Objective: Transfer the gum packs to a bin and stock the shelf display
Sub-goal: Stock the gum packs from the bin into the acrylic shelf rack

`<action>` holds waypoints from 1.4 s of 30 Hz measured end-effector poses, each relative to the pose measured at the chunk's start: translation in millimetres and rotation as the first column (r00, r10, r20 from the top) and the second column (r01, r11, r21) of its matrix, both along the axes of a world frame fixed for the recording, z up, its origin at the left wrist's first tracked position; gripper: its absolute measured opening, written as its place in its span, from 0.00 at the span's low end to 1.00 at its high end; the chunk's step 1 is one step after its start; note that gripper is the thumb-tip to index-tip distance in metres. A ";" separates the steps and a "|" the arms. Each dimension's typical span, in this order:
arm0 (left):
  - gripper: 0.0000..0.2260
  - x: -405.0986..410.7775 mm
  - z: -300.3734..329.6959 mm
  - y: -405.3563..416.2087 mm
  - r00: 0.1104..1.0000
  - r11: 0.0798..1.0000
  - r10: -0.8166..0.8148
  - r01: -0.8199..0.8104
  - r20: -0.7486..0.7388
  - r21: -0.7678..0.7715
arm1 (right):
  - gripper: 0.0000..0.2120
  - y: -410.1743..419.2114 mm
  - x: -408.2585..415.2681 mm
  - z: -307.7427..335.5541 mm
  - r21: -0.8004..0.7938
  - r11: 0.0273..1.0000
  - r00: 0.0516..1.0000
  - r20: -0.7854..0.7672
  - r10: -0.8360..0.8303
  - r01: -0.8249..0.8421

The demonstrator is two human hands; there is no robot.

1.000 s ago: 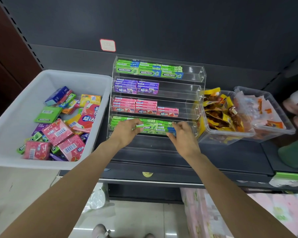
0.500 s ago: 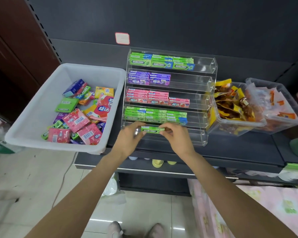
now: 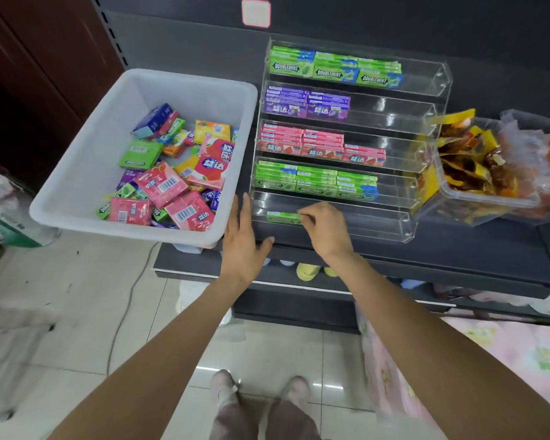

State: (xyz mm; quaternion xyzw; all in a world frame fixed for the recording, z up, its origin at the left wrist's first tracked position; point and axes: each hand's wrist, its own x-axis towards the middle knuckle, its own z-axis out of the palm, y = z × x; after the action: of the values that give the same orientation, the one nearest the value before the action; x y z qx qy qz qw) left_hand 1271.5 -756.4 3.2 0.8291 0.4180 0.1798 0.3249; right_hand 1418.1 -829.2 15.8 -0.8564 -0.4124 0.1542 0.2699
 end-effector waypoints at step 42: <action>0.08 -29.3 127.5 60.5 0.969 0.999 0.012 -0.021 0.245 0.034 | 0.12 43.0 -59.9 112.4 0.172 0.972 0.987 0.047 0.154 -0.159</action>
State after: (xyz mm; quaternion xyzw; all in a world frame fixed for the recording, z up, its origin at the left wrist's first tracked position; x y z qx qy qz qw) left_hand 1242.2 -695.9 130.7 0.8028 0.3785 0.2911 0.3572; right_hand 1358.2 -786.2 128.2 -0.7966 -0.4951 0.1235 0.3242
